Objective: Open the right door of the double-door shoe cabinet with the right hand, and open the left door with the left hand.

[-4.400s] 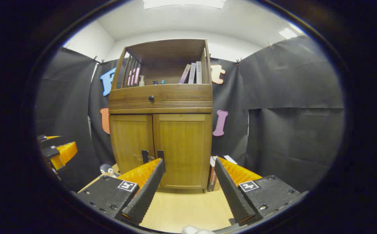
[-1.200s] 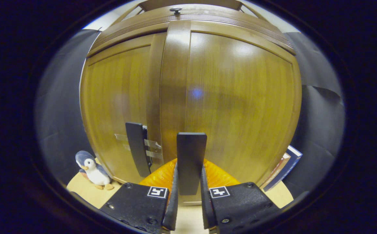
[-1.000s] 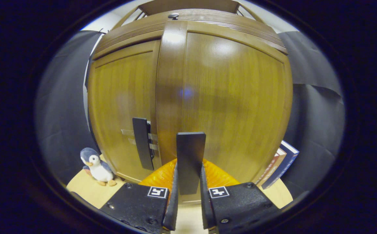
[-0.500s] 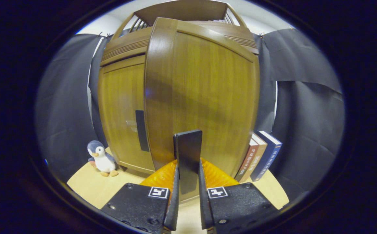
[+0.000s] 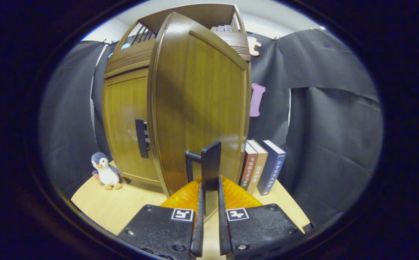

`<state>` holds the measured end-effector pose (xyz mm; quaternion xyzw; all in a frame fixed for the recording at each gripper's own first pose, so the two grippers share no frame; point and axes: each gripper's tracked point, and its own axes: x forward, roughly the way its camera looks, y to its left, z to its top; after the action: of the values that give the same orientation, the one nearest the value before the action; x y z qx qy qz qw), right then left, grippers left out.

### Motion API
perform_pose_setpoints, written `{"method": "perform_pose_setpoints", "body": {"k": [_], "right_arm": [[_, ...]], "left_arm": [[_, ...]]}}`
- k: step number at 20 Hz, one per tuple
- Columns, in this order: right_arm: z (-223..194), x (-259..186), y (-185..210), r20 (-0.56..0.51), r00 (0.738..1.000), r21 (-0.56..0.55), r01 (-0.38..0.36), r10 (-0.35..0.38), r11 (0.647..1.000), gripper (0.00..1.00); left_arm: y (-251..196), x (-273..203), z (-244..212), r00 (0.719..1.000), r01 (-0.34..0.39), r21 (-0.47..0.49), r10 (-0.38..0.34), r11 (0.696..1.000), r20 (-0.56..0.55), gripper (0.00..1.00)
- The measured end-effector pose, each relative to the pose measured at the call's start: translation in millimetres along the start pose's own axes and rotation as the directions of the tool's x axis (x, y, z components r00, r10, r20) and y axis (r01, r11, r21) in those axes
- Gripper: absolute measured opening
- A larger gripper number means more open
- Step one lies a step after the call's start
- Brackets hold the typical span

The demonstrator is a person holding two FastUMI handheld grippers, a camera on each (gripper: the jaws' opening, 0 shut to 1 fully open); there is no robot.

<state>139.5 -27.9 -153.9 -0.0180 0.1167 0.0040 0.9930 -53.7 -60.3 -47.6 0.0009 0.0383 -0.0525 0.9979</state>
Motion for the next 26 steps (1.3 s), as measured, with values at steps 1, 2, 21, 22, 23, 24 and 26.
{"method": "perform_pose_setpoints", "body": {"k": [1, 2, 21, 22, 23, 24, 26], "right_arm": [[0, -2, -12, 0.002, 1.0, 0.006, 0.009, -0.009, 1.0, 0.18], [0, -4, -23, 0.001, 1.0, 0.015, 0.018, -0.018, 1.0, 0.17], [3, 6, -146, -0.024, 0.979, -0.035, -0.204, 0.203, 0.978, 0.04], [4, 8, -148, -0.024, 0.974, -0.038, -0.228, 0.227, 0.973, 0.04], [3, 8, -150, -0.025, 0.97, -0.045, -0.244, 0.243, 0.969, 0.04], [3, 10, -151, -0.025, 0.966, -0.06, -0.257, 0.256, 0.964, 0.04], [3, 8, -151, -0.022, 0.963, -0.088, -0.27, 0.269, 0.959, 0.04]], "left_arm": [[-5, 0, 1, 1.0, 0.011, -0.001, -0.011, 1.0, 0.002, 0.96], [-10, 1, 0, 1.0, 0.022, -0.002, -0.022, 1.0, 0.001, 0.96], [-106, 9, 29, 0.994, -0.108, -0.009, 0.108, 0.994, 0.007, 0.96], [-112, 7, 29, 0.993, -0.117, -0.015, 0.117, 0.993, 0.002, 0.96], [-117, 7, 30, 0.992, -0.126, -0.019, 0.126, 0.992, 0.0, 0.96], [-122, 4, 30, 0.991, -0.132, -0.022, 0.132, 0.991, -0.004, 0.96], [-129, 0, 30, 0.99, -0.143, -0.023, 0.143, 0.989, -0.011, 0.96]]}}
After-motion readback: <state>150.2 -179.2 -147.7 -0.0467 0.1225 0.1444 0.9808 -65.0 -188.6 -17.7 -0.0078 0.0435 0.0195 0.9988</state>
